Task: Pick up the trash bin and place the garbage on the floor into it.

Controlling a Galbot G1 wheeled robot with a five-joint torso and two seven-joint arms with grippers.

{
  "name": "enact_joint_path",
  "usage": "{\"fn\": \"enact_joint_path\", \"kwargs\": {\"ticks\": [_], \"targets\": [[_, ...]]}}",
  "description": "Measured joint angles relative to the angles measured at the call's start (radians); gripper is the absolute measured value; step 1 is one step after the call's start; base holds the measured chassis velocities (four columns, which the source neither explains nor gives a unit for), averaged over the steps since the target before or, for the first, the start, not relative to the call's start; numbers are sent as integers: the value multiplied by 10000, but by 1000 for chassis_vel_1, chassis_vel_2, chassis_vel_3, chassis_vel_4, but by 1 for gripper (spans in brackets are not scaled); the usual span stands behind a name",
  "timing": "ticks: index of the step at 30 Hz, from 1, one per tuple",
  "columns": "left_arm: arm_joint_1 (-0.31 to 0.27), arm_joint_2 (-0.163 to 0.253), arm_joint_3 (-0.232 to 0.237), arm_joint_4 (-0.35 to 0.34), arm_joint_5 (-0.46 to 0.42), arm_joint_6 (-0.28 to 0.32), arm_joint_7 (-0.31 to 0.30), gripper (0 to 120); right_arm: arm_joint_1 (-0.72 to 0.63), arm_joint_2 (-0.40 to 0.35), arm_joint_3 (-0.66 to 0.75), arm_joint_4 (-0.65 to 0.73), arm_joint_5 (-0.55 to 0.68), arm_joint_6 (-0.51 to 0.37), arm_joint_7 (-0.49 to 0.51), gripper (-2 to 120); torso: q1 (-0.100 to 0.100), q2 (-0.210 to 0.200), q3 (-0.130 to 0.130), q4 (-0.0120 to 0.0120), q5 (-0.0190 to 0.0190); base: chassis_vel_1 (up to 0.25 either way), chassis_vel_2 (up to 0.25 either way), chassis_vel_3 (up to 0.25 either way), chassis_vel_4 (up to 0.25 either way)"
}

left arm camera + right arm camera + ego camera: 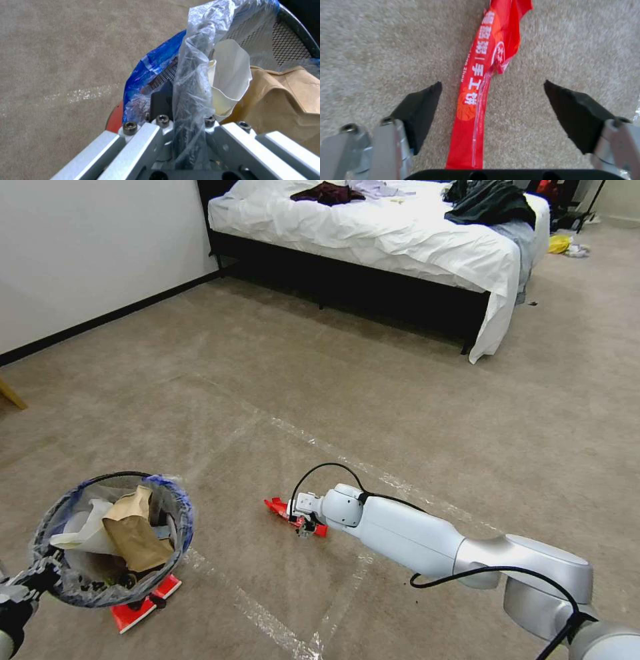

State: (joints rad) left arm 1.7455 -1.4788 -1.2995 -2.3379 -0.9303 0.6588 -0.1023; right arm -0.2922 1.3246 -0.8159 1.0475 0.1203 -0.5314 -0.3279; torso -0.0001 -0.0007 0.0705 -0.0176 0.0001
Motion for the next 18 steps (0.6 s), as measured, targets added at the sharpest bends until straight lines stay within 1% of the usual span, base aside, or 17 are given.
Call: {"fn": "enact_joint_path", "kwargs": {"ticks": [2, 3, 6, 8, 16, 17, 18], "targets": [[0, 0, 2, 0, 2, 0, 0, 1, -9, 12, 6, -29, 0, 11, 12, 77, 0, 0, 0, 0, 0, 0, 0, 0, 0], [0, -6, 11, 2, 18, 1, -6, 1, -116, 112, 66, -327, 10, 201, 146, 76, 0, 0, 0, 0, 1, 0, 0, 0, 0], [19, -6, 15, 2, 28, 8, -15, 1, -257, 208, 153, -577, 26, 420, 246, 76, 0, 0, 0, 0, 1, 0, 0, 0, 0], [35, -3, 24, -14, 33, 21, -30, 1, -369, 338, 216, -859, 38, 720, 387, 76, 0, 0, 0, 0, 1, 0, 0, 0, 0], [123, -29, 26, -43, 50, 28, -37, 1, -503, 574, 276, -1373, 37, 1154, 500, 75, 0, 1, -1, 1, 1, 0, 0, 0, 0], [147, -31, 24, -50, 54, 28, -37, 1, -522, 635, 298, -1514, 27, 1215, 523, 74, 0, 0, 0, 0, 1, 0, 0, 0, 0], [165, -32, 22, -57, 56, 28, -38, 1, -525, 700, 312, -1648, 25, 1281, 544, 71, 0, 0, 0, 0, 1, 0, 0, 0, 0]]}}
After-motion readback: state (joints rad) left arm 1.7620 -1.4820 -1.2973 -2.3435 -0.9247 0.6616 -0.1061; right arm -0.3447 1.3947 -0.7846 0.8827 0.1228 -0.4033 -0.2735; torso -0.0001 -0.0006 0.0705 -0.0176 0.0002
